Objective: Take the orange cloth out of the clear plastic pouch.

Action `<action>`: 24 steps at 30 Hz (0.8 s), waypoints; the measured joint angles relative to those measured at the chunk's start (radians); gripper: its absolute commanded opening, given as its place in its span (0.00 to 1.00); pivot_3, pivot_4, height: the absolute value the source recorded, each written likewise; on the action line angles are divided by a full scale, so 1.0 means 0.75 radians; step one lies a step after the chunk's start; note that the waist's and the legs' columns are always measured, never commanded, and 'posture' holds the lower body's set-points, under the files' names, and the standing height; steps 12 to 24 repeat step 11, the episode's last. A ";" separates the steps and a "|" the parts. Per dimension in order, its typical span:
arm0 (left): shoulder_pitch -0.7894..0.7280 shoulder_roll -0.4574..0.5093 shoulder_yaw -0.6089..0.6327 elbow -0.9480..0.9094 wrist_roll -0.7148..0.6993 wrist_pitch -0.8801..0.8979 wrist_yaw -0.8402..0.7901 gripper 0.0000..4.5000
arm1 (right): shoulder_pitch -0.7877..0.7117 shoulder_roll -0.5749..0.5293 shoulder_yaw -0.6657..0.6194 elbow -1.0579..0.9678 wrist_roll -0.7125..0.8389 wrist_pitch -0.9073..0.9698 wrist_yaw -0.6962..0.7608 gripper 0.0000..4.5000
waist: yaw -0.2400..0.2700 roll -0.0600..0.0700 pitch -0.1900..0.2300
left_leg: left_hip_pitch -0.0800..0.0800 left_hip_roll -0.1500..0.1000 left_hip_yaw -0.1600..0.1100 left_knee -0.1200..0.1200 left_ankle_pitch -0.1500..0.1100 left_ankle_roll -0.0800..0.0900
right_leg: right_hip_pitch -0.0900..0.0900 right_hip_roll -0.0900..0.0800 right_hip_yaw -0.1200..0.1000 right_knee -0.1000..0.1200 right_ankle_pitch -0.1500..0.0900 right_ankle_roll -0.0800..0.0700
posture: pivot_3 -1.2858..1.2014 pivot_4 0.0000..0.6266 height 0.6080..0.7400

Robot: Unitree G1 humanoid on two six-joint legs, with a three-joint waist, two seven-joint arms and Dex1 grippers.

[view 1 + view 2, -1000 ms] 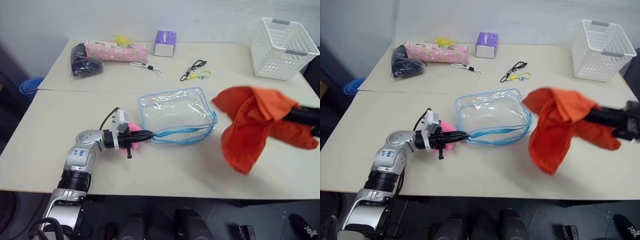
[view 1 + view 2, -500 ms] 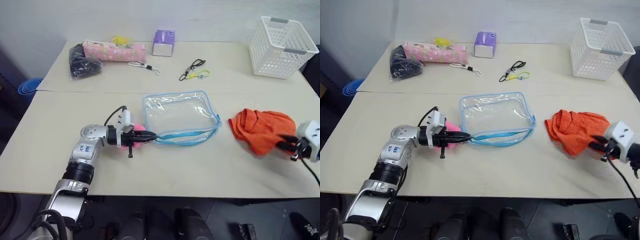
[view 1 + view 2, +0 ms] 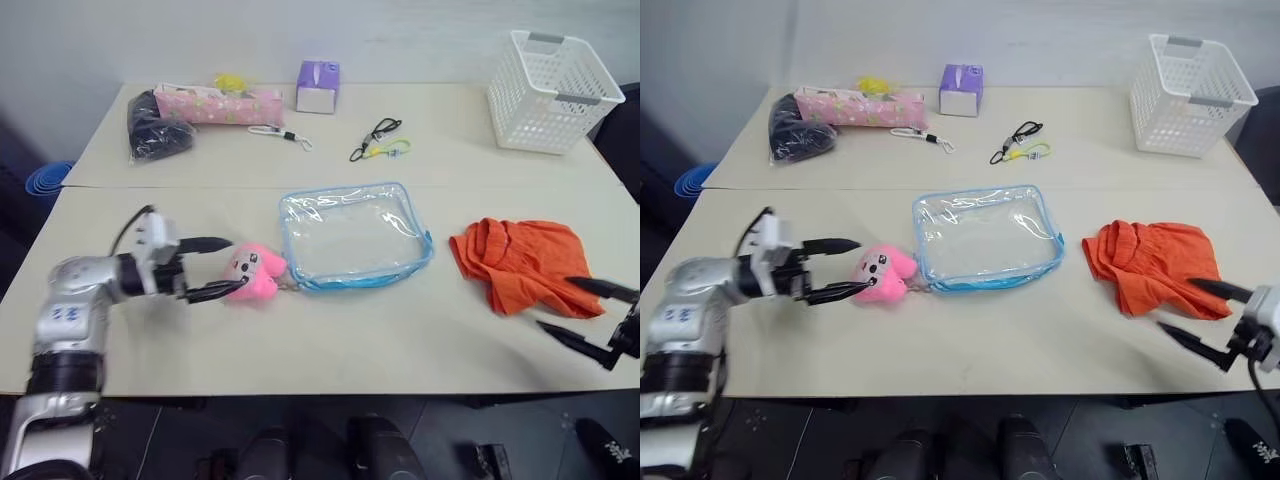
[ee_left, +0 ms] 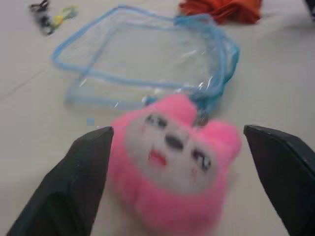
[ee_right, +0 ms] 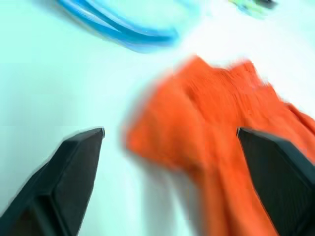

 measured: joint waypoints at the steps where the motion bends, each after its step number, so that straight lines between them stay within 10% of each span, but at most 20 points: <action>1: 0.067 0.009 0.032 -0.014 0.020 -0.041 0.044 1.00 | 0.040 0.044 0.018 -0.143 0.014 0.027 -0.039 1.00 | 0.001 0.000 0.000 | 0.003 0.000 0.000 0.000 0.000 0.000 | 0.003 0.000 0.000 0.000 0.000 0.000 | 0.52 0.24 1.00; 11: 0.553 -0.101 0.095 -0.267 0.142 -0.231 0.330 1.00 | 0.050 0.284 0.311 -0.200 -0.188 -0.102 -0.140 1.00 | 0.023 -0.001 0.000 | 0.013 -0.002 0.000 -0.003 -0.007 0.009 | 0.018 -0.004 0.000 -0.014 0.000 -0.001 | 0.52 0.24 1.00; 24: 0.553 -0.101 0.095 -0.267 0.142 -0.231 0.330 1.00 | 0.050 0.284 0.311 -0.200 -0.188 -0.102 -0.140 1.00 | 0.023 -0.001 0.000 | 0.013 -0.002 0.000 -0.003 -0.007 0.009 | 0.018 -0.004 0.000 -0.014 0.000 -0.001 | 0.52 0.24 1.00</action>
